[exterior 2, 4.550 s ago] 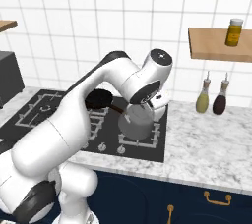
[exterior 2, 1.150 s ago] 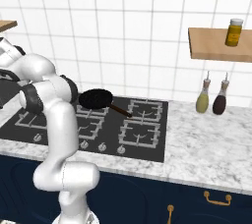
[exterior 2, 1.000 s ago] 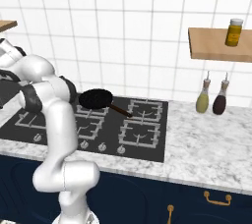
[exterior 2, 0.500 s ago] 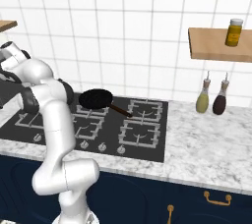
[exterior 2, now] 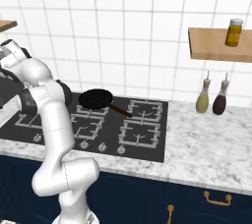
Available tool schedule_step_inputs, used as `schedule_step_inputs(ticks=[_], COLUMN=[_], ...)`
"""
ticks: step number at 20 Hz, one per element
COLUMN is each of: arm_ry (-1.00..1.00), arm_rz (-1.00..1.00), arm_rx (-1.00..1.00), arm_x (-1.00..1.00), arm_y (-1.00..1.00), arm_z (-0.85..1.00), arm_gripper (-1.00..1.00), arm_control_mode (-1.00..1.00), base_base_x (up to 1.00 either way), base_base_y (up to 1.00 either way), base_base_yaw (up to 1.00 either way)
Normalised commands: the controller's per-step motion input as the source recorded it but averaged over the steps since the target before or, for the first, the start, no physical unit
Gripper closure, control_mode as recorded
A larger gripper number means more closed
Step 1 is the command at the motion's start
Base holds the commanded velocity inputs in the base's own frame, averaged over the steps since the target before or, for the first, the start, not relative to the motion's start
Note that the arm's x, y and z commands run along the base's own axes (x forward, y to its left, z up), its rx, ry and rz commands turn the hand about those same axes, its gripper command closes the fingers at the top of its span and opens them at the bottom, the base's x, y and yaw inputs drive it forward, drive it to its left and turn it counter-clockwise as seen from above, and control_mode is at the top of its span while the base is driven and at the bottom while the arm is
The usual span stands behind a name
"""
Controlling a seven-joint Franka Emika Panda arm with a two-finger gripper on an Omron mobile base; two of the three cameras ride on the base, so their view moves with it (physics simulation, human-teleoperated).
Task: Pick the kettle from the counter and place it on a stove burner. Then turn the burner on.
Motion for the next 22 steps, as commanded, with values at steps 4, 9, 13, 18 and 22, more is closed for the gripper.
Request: schedule_step_inputs(ticks=[4,9,13,18,22], arm_ry=[0.00,0.00,0.00,0.00,-0.09], arm_rz=[0.00,0.00,0.00,0.00,0.00], arm_rx=[0.00,-0.07,-0.03,0.00,0.00], arm_x=[0.00,0.00,0.00,0.00,0.00], arm_y=[-0.08,-0.07,0.00,0.00,0.00], arm_z=[0.00,-0.47,-0.16,0.00,0.14], arm_gripper=[1.00,1.00,1.00,-1.00,-1.00], arm_control_mode=[-1.00,-1.00,-1.00,-1.00,-1.00], base_base_x=[0.00,0.00,0.00,0.00,0.00], base_base_y=[0.00,0.00,0.00,0.00,0.00], base_base_yaw=[0.00,0.00,0.00,0.00,0.00])
